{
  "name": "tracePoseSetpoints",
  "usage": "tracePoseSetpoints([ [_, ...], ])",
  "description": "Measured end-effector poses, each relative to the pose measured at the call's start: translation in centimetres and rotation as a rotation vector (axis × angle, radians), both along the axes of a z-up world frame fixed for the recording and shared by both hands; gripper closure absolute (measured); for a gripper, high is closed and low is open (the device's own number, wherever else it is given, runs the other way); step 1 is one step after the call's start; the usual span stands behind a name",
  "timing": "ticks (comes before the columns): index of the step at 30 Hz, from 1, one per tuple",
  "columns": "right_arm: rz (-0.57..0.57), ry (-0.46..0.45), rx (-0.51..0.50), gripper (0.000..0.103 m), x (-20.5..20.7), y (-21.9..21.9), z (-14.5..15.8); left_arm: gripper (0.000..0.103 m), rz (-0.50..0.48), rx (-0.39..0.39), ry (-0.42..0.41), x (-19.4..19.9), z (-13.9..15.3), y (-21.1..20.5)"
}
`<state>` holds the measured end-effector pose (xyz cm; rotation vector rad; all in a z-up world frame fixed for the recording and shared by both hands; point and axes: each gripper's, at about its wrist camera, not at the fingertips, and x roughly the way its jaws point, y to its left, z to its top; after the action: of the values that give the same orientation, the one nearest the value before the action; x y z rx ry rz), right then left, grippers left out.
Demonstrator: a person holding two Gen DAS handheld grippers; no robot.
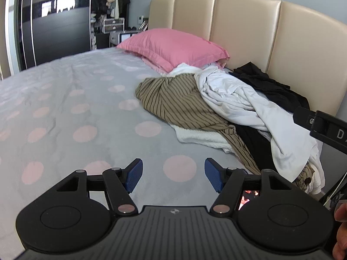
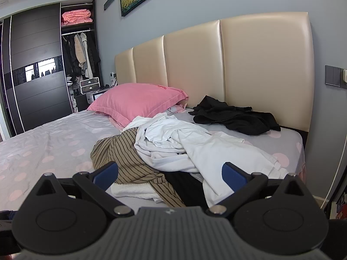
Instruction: Fold clothes
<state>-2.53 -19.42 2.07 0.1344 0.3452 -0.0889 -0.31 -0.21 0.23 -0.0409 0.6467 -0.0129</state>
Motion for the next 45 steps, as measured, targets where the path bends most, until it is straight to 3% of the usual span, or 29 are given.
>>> tracePoseSetpoints([
  [7,0.007,0.002,-0.003,0.001,-0.1,0.1,0.0,0.041,-0.040,0.029,-0.042,-0.1,0.5,-0.6],
  [15,0.017,0.030,0.001,0.001,0.5,0.1,0.1,0.040,-0.090,0.001,-0.068,0.6,1.2,-0.6],
  [20,0.043,0.111,-0.005,0.001,2.3,0.0,0.2,0.038,-0.120,0.002,-0.053,2.6,1.7,-1.0],
  [23,0.108,0.084,-0.018,0.001,3.6,-0.7,1.0,0.035,-0.122,-0.012,-0.042,4.4,2.1,-1.0],
  [26,0.132,0.080,-0.093,0.001,5.9,-1.5,2.1,0.030,-0.124,-0.031,-0.033,6.8,2.4,-0.8],
  [30,0.144,0.132,-0.061,0.001,10.5,-4.2,2.9,0.029,-0.164,-0.039,-0.004,10.4,2.4,-1.4],
  [35,0.156,0.227,-0.051,0.002,16.4,-6.3,1.5,0.030,-0.203,-0.066,0.051,15.4,1.7,-2.7],
  [37,0.148,0.259,-0.067,0.009,18.2,-6.6,0.4,0.033,-0.219,-0.066,0.070,17.3,1.3,-3.4],
  [39,0.145,0.292,-0.083,0.030,19.9,-6.8,-0.8,0.034,-0.235,-0.076,0.094,19.1,0.7,-4.1],
  [45,0.164,0.345,-0.077,0.036,23.5,-7.2,-3.1,0.038,-0.280,-0.143,0.185,23.9,-2.0,-6.5],
])
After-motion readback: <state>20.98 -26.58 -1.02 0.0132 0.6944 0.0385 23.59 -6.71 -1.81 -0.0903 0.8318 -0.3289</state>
